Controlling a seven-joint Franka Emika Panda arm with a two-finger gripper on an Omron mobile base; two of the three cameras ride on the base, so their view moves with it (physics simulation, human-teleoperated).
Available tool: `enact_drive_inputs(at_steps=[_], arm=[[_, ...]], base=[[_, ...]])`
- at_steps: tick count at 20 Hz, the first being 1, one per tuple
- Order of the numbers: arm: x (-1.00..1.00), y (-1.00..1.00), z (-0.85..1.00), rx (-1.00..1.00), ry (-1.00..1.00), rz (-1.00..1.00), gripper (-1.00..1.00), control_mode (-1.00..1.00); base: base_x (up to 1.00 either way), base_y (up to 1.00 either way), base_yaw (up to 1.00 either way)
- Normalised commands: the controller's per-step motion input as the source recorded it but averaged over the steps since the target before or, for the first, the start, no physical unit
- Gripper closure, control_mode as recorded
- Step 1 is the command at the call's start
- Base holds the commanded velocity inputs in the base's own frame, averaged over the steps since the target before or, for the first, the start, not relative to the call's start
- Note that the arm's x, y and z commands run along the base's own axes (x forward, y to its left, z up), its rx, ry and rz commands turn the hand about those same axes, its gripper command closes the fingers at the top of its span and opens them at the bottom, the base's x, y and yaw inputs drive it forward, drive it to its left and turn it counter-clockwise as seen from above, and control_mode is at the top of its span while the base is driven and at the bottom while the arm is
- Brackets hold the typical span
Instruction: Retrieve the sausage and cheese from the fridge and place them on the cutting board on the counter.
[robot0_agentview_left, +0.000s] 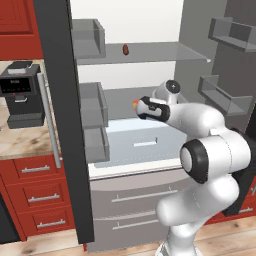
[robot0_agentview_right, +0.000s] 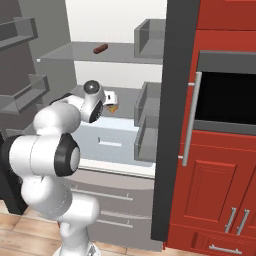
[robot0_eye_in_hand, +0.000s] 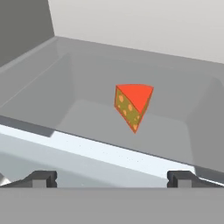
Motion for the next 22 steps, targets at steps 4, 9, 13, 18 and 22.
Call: enact_drive_inputs(at_steps=[4,9,13,18,22], arm=[[0.31,0.0,0.0,0.0,0.0,0.0,-1.0,-1.0],[0.38,0.0,0.0,0.0,0.03,0.0,-1.0,-1.0],[0.31,-0.01,-0.14,0.0,0.09,0.0,-1.0,-1.0],[0.3,-0.02,-0.11,0.0,0.03,0.0,-1.0,-1.0],[0.26,0.0,-0.13,0.0,0.03,-0.01,-1.0,-1.0]], base=[[0.0,0.0,0.0],[0.0,0.0,0.0],[0.0,0.0,0.0],[0.0,0.0,0.0],[0.0,0.0,0.0]])
